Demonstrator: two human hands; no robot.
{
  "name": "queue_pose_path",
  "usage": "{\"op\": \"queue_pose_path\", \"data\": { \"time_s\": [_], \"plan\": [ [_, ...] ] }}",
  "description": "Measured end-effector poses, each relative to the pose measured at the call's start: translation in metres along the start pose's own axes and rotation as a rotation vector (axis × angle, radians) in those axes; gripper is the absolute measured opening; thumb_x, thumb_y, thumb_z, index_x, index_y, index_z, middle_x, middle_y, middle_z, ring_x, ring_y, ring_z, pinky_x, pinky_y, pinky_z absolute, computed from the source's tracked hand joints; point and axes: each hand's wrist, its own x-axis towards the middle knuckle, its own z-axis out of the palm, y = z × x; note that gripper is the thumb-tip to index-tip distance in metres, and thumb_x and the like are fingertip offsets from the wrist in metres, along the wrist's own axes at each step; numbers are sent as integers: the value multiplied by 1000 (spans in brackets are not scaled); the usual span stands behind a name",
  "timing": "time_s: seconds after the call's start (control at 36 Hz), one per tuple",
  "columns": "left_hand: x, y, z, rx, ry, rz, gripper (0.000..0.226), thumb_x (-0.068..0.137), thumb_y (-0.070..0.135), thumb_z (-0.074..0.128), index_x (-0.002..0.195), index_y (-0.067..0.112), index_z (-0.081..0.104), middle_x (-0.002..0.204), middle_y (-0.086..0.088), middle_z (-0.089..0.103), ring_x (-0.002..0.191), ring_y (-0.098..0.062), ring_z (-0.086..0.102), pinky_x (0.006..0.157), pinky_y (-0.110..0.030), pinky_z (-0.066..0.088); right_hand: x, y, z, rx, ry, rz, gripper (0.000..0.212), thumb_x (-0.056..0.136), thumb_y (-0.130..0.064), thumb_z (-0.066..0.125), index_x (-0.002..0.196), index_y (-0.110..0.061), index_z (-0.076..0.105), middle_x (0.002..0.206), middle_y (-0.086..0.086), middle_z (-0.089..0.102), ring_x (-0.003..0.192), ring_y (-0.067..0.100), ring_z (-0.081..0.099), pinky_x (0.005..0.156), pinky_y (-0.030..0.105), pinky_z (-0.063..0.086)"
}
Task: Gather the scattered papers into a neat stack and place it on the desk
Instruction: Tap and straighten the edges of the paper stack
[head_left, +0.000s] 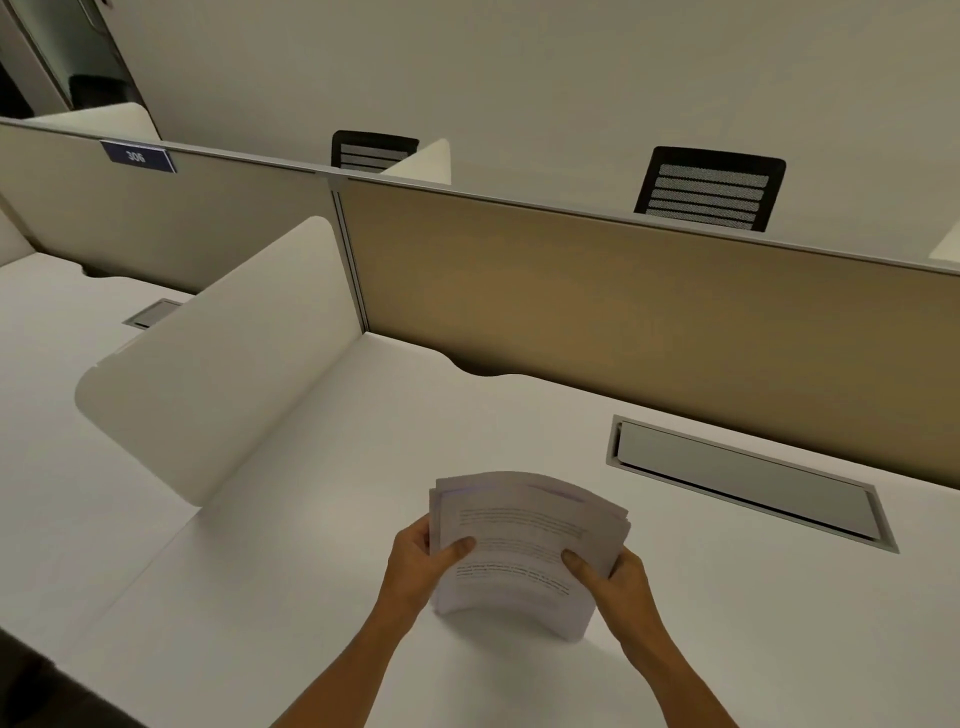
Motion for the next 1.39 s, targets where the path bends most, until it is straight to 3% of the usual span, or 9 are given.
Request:
{"op": "queue_pose_path", "data": {
  "time_s": [0.14,0.28,0.44,0.69,0.81,1.0,1.17,1.28,1.39],
  "plan": [
    [0,0,10,3,38,-5,21,74,30,81,92,38,74,91,14,79,81,-4,74,58,-15,57,-2,6,3,12,2,13,11,94,-19,67,97,-27,74,89,-7,80,84,12,74,59,17,58],
    [1,2,17,-1,97,46,18,84,20,76,84,38,75,86,13,79,78,-5,74,57,-14,57,-1,2,-1,41,19,-33,15,93,-17,68,104,-25,75,95,-9,80,85,9,74,63,16,59],
    [-1,-4,13,18,65,77,32,78,16,83,103,30,70,98,10,78,89,-4,72,69,-16,58,-1,0,-10,39,-4,-39,26,87,-16,77,103,-36,74,97,-11,79,87,5,73,63,18,60],
    [-5,2,30,1,99,103,19,82,46,65,99,39,71,93,12,77,85,-4,71,64,-17,57,2,-4,-5,17,10,-58,32,94,-19,67,85,-47,78,90,-12,79,83,7,74,60,17,59],
    [-4,7,32,-23,134,140,14,85,47,65,96,41,72,90,11,76,82,-4,71,61,-14,55,3,-7,-7,27,31,-72,28,93,-20,69,89,-46,78,91,-11,79,83,7,74,62,18,60],
    [-3,-1,30,-16,83,107,25,85,43,72,108,34,69,102,5,76,97,-12,70,73,-22,57,1,3,-9,9,34,-11,24,87,-17,76,103,-33,70,92,-16,78,87,7,72,59,13,57],
    [-5,19,40,-156,150,169,47,83,62,47,95,23,69,84,9,73,75,2,65,61,-9,51,0,1,-8,18,21,-18,15,92,-19,70,99,-31,75,94,-10,79,85,7,73,62,18,59],
    [2,29,49,-194,246,124,43,76,61,54,92,24,71,82,13,72,73,1,64,62,-18,49,0,-2,-7,27,13,-34,19,92,-13,70,98,-30,76,94,-8,79,84,7,73,62,16,58],
    [6,31,53,-162,278,117,30,83,48,54,86,22,70,76,6,69,75,-15,62,63,-29,46,0,-3,-6,23,7,-36,23,92,-14,70,98,-35,76,94,-10,79,85,6,73,67,21,59]
  ]
}}
